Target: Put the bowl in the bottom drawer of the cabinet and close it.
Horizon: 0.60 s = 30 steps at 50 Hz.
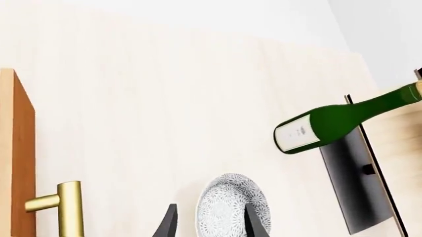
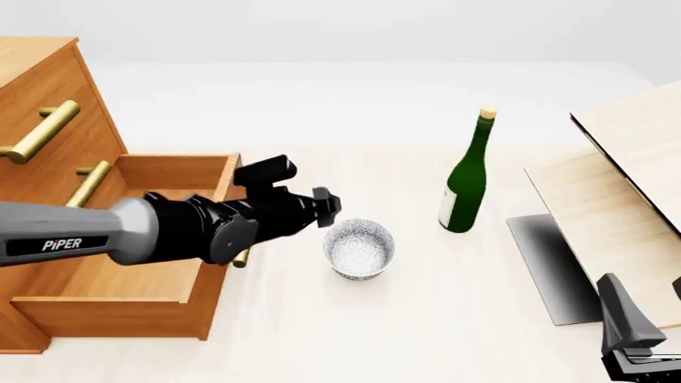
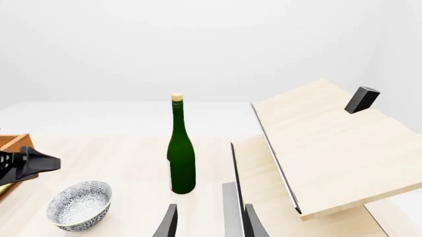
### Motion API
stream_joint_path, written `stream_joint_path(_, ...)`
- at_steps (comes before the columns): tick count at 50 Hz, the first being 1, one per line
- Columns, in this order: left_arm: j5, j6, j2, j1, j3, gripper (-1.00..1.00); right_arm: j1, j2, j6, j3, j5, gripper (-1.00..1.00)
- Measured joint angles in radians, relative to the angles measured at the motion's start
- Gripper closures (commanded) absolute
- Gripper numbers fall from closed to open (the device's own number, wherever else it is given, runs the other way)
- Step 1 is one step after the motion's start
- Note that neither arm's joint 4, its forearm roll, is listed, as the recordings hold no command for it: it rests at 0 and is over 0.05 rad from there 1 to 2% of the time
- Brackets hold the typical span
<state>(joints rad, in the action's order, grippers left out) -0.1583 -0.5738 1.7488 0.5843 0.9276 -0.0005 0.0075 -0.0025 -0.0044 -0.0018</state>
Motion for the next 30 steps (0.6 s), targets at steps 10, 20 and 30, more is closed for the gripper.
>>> stream_joint_path(10,-0.012,-0.017,0.032,0.006,0.006,-1.0,0.0,0.0,0.0,0.0,0.0,-1.0)
stream_joint_path(20,-0.025,-0.042,0.064,0.014,0.01,-1.0,0.0,0.0,0.0,0.0,0.0,-1.0)
stream_joint_path(30,-0.04,-0.065,0.096,0.024,0.012,-1.0,0.0,0.0,0.0,0.0,0.0,-1.0)
